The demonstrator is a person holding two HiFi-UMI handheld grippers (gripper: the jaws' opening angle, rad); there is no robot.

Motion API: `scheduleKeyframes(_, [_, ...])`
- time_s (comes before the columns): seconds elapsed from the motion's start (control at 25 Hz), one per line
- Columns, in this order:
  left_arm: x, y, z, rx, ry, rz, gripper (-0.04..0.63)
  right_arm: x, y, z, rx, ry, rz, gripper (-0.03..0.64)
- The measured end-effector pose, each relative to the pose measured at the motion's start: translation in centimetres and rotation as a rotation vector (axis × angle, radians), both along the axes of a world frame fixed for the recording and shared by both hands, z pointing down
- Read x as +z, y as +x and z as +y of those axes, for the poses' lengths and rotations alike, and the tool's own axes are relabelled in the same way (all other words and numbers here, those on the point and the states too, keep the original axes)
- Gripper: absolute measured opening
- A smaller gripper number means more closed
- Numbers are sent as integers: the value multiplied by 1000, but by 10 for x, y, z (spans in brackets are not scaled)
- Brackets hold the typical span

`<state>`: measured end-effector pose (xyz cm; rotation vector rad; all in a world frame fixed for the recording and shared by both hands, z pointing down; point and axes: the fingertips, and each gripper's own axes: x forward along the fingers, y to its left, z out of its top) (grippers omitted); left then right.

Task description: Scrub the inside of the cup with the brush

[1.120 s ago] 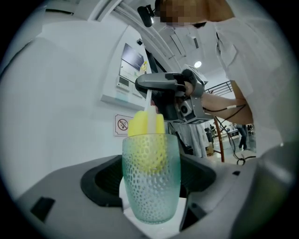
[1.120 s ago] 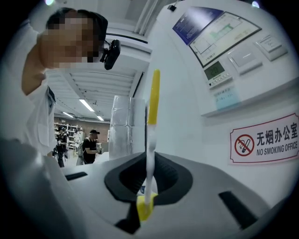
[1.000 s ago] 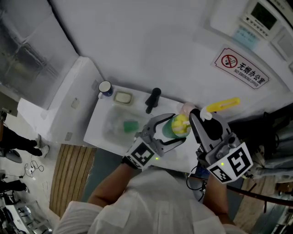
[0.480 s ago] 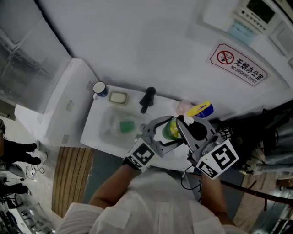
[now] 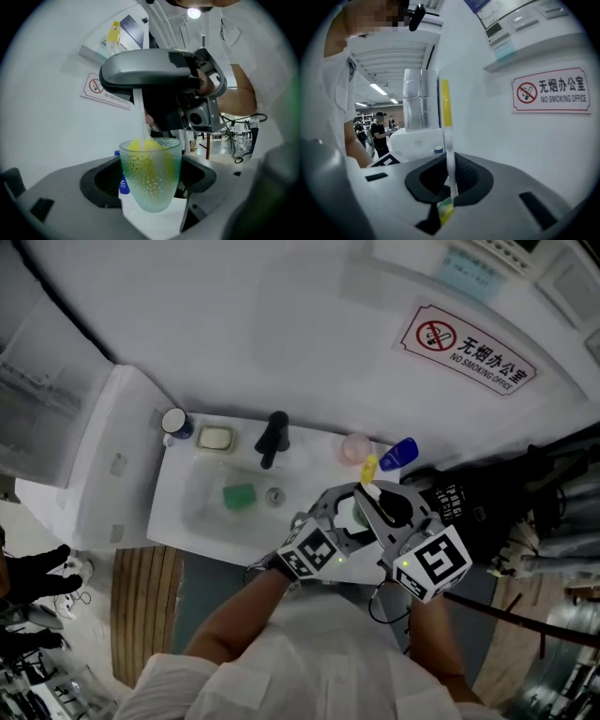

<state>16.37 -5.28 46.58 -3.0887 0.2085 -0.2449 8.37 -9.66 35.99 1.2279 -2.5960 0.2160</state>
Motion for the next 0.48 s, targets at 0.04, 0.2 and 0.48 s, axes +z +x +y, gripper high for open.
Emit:
scheduleKeyframes(0.04, [6, 9, 2, 9, -13, 1, 348, 5, 12, 0, 27, -12, -12, 18])
scheduleKeyframes(0.2, [31, 42, 9, 37, -60, -8, 348, 22, 62, -1, 144, -40, -81, 17])
scheduleKeyframes(0.48, [63, 67, 10, 18, -92, -31, 348, 36, 106, 0, 209, -36, -91, 15])
